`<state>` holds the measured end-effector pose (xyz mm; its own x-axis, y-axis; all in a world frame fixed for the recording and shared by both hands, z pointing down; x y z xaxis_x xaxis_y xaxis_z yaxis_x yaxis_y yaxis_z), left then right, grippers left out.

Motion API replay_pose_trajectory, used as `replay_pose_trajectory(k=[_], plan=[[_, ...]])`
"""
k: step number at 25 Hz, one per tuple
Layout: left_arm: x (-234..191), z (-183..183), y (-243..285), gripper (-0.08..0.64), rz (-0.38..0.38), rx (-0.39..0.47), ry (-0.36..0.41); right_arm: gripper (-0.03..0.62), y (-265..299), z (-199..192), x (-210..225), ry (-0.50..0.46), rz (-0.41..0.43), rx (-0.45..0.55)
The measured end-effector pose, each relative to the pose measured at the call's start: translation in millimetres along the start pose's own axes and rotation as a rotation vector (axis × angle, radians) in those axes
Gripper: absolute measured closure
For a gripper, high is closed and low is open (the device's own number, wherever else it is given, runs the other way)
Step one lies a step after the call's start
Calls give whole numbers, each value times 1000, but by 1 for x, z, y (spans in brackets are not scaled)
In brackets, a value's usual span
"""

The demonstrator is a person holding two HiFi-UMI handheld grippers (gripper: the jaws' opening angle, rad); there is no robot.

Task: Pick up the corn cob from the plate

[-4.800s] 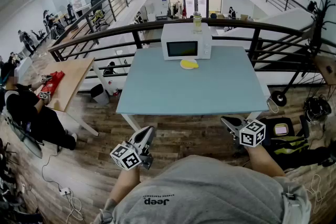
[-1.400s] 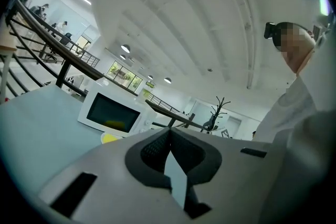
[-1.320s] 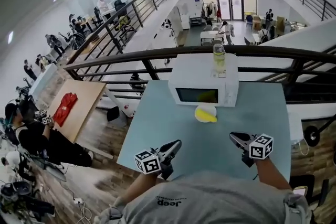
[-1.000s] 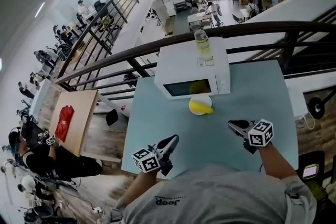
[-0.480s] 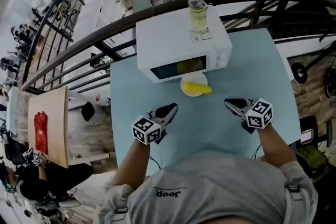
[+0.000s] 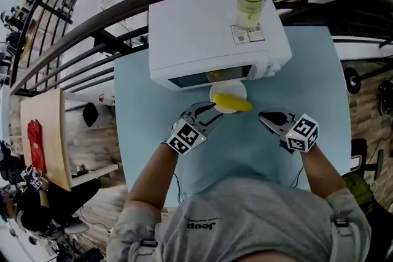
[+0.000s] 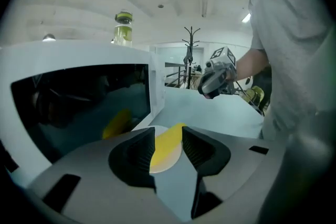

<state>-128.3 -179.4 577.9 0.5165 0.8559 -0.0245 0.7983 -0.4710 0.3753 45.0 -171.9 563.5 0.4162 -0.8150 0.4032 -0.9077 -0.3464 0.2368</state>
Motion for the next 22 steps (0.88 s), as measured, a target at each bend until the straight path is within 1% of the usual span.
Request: replay_pose_trajectory(k=[2, 5, 7, 14, 17, 19, 22], plan=[[-9, -10, 15, 357, -35, -20, 42, 581, 5, -1, 10, 4, 5, 5], [-16, -26, 34, 267, -112, -55, 100, 581, 12, 0, 24, -11, 9, 11], [-20, -35, 44, 241, -159, -77, 151, 581, 19, -2, 34, -23, 10, 10], [-23, -53, 70, 224, -268, -110, 292, 581, 41, -14, 62, -16, 26, 23], [-25, -61, 77, 215, -319, -141, 345, 581, 48, -20, 68, -5, 33, 24], [-25, -64, 82, 215, -358, -152, 356, 581, 53, -24, 70, 4, 41, 23], [-21, -70, 89, 215, -426, -163, 341, 581, 58, -30, 71, 24, 44, 20]])
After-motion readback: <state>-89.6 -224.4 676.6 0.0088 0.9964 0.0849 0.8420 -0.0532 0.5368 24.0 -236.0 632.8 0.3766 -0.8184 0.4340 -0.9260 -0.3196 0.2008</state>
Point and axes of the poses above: the fingertips, and each gripper's own axes: y forward along the fingers, x to its right, z out of its top, the point moved 3 cm from there along -y, backward along the fingers, and after that the axes turned 11 degrees about x, right-handed, at the moved point
